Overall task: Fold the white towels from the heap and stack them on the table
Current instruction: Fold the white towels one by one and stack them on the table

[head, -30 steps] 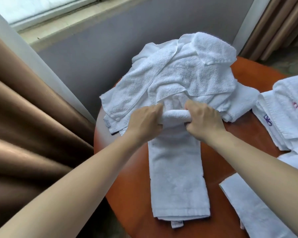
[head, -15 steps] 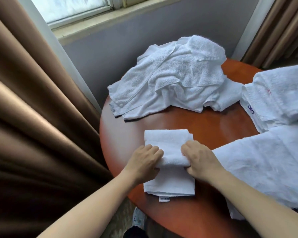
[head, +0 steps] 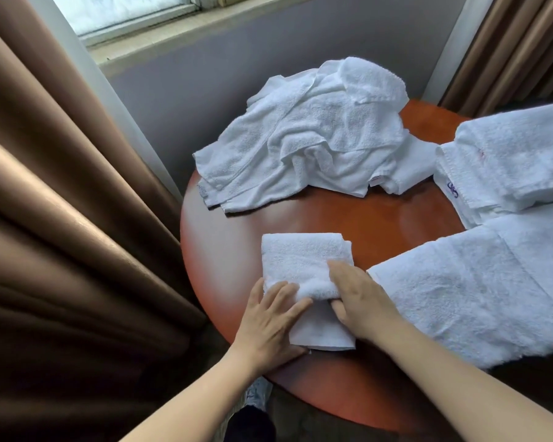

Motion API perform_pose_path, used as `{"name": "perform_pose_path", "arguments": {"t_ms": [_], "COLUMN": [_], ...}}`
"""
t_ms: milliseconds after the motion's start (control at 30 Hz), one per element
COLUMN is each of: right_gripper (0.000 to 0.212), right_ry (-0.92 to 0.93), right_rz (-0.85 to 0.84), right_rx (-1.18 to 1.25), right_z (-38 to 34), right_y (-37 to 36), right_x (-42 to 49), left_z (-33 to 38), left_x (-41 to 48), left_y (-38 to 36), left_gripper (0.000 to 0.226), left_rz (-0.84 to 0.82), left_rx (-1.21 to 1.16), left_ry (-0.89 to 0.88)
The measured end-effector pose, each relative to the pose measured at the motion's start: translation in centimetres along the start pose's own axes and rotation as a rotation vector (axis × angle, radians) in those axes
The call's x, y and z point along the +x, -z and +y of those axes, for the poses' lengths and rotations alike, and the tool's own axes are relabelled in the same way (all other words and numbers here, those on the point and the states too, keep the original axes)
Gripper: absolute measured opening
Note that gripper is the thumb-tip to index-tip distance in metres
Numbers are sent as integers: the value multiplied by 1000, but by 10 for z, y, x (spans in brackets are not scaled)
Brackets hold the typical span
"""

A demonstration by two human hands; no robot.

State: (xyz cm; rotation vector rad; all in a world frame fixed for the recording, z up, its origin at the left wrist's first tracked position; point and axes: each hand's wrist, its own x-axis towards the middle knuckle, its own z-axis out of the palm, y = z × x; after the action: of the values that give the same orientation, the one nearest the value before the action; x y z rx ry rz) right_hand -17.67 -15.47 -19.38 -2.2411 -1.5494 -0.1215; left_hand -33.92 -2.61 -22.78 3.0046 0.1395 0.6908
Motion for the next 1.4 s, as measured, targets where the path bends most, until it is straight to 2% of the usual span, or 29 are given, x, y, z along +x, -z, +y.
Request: {"name": "perform_pose_path", "arguments": {"t_ms": [133, 233, 333, 400, 500, 600, 767, 933, 1033, 1133, 1200, 1300, 1400], "right_gripper": [61, 49, 41, 34, 66, 80, 54, 43, 35, 32, 31, 32, 32], "right_ry": [-20, -38, 22, 56, 49, 8, -135, -317, -397, -500, -586, -713, -769], "right_rz": [39, 74, 5, -73, -257, -320, -223, -375, -472, -498, -536, -589, -629], "right_rx": [43, 121, 100, 55, -101, -219, -345, -464, -535, -563, -589, -620, -628], "right_z": [-9, -19, -21, -20, -26, -28, -17, -3, 14, 32, 49, 79, 95], "right_y": [1, 3, -2, -7, -6, -4, 5, 23, 23, 27, 32, 43, 59], "right_x": [-3, -11, -28, -40, -45, -38, 9, 69, 88, 102, 107, 104, 101], "left_z": [10, 10, 11, 11, 9, 6, 0, -15, -28, -28, -23, -11, -5], "left_x": [-1, -3, -12, -16, -12, 0, 39, 91, 115, 141, 159, 184, 198], "left_y": [-5, -9, -14, -16, -16, -13, -21, -36, -53, -63, -68, -75, -70], "left_gripper": [61, 33, 16, 18, 25, 32, 34, 43, 49, 62, 55, 27, 36], "left_rz": [149, 198, 204, 209, 216, 201, 86, -47, -43, -106, -110, -127, -161], "left_rx": [8, 18, 16, 30, 37, 60, 70, 23, -47, -140, -203, -358, -419], "left_ry": [69, 88, 28, 5, 7, -29, 98, 130, 70, -15, -82, -228, -279]}}
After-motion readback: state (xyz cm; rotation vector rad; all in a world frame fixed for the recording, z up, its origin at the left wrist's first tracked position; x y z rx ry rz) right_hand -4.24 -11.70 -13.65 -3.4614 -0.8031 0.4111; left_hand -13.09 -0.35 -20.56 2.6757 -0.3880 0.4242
